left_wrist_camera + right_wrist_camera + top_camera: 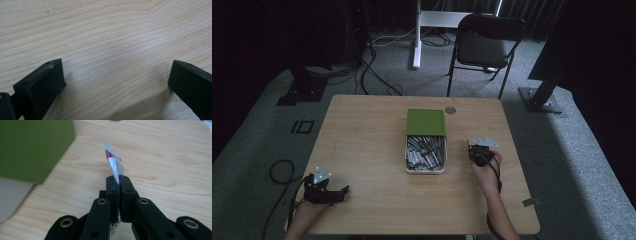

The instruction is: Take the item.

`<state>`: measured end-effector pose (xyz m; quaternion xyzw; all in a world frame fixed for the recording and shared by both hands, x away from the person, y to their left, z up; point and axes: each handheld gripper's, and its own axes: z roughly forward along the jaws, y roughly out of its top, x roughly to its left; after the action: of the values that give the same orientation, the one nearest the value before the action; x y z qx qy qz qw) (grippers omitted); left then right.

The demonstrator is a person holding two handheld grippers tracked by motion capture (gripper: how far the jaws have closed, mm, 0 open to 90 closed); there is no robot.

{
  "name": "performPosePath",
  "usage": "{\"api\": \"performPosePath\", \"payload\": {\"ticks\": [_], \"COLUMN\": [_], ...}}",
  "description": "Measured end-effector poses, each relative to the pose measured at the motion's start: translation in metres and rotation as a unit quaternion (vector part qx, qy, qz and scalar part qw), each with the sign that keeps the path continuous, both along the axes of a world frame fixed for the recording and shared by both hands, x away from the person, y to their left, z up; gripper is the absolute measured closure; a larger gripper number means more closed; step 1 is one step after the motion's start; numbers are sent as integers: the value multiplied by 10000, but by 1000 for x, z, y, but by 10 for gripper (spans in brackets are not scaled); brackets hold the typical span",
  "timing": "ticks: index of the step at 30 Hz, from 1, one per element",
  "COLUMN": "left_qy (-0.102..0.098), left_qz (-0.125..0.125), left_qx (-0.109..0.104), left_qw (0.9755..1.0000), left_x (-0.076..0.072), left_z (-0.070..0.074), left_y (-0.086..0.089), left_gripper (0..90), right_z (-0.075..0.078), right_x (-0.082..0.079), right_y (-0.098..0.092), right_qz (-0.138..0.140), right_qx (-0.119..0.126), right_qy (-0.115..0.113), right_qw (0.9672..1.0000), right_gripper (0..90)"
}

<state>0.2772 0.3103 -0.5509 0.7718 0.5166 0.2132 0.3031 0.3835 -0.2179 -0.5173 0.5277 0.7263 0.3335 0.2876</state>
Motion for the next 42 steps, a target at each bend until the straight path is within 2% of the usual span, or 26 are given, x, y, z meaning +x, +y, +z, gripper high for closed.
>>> {"api": "performPosePath", "payload": {"ticks": [9,16,20,23,27,30,36,42], "left_qy": [-1,-1,0,-1,-1,-1,-2,-2], "left_qz": [-1,-1,2,-1,2,1,0,0], "left_qx": [-1,-1,2,0,0,0,-2,-2], "left_qw": [10000,10000,10000,10000,10000,10000,10000,10000], "left_x": [0,0,0,0,0,0,0,0], "left_z": [0,0,0,0,0,0,0,0], "left_y": [0,0,0,0,0,0,0,0], "left_gripper": [14,14,14,14,14,14,14,14], "right_z": [-16,-23,-29,-33,-33,-30,-23,-21], "right_x": [-5,-10,-11,-11,-12,-14,-18,-24], "right_y": [22,33,39,41,40,38,26,10], "right_qz": [258,408,537,650,745,750,673,540], "right_qx": [159,347,428,607,871,924,883,825], "right_qy": [152,111,170,202,175,92,-13,-26], "right_qw": [9994,9985,9975,9958,9933,9928,9938,9951], "right_gripper": [828,768,731,679,593,543,427,362]}}
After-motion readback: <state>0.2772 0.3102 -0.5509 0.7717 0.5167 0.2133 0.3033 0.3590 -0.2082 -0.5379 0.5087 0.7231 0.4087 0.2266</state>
